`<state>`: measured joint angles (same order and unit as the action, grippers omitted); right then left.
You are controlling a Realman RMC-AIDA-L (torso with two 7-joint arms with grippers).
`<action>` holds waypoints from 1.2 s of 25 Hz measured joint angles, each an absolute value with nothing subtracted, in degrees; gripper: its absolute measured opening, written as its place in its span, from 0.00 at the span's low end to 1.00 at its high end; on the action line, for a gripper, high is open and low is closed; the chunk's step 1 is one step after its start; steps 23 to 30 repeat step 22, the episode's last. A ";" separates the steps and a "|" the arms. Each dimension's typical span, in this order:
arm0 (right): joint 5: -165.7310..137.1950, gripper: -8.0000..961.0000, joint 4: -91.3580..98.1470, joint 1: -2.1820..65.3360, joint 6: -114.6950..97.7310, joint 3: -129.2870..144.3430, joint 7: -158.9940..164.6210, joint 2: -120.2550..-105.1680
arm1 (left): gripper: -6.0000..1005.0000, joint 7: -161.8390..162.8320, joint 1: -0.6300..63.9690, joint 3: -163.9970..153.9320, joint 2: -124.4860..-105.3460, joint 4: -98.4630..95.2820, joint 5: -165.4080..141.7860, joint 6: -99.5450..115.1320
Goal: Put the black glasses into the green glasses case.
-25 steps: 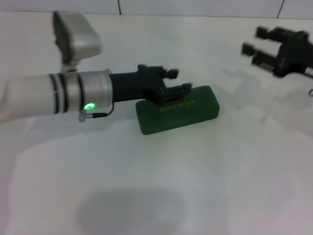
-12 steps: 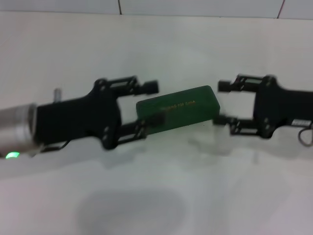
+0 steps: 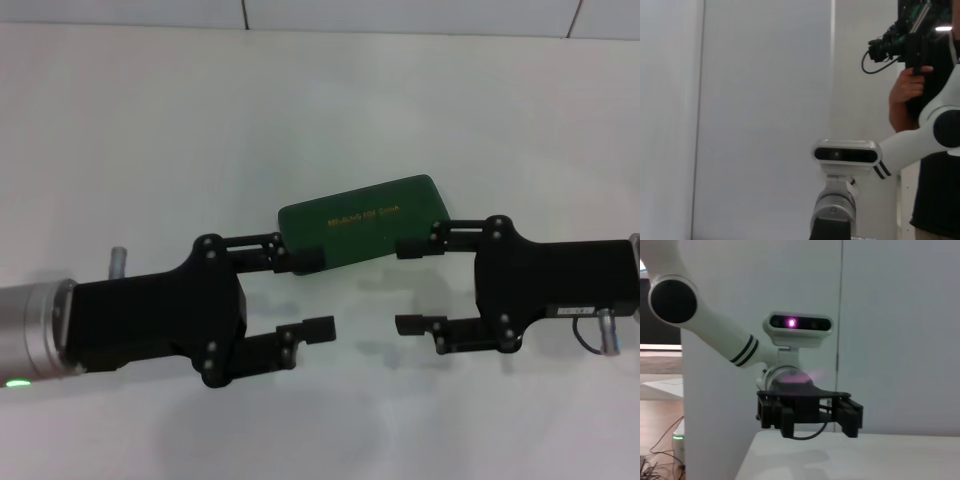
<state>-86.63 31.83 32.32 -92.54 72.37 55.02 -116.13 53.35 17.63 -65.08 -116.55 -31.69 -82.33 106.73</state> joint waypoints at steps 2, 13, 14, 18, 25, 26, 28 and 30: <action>-86.33 0.72 31.54 32.34 -92.63 73.12 54.65 -116.14 | 0.58 52.87 17.28 -65.09 -116.78 -31.61 -82.57 106.76; -84.97 0.71 31.16 31.88 -92.67 74.58 52.93 -116.19 | 0.58 51.98 16.22 -64.71 -117.59 -31.47 -82.80 106.84; -84.97 0.71 31.16 31.86 -92.64 74.59 52.92 -116.19 | 0.58 51.98 16.21 -64.71 -117.64 -31.41 -82.80 106.84; -84.97 0.71 31.17 31.82 -92.50 74.61 52.91 -116.19 | 0.58 51.97 16.46 -64.68 -117.70 -30.89 -82.79 106.80; -84.61 0.71 31.18 31.71 -92.44 74.62 52.85 -116.18 | 0.58 51.95 16.63 -64.68 -117.70 -30.72 -82.76 106.74; -84.61 0.71 31.18 31.71 -92.44 74.62 52.85 -116.18 | 0.58 51.95 16.63 -64.68 -117.70 -30.72 -82.76 106.74; -84.61 0.71 31.18 31.71 -92.44 74.62 52.85 -116.18 | 0.58 51.95 16.63 -64.68 -117.70 -30.72 -82.76 106.74; -84.61 0.71 31.18 31.71 -92.44 74.62 52.85 -116.18 | 0.58 51.95 16.63 -64.68 -117.70 -30.72 -82.76 106.74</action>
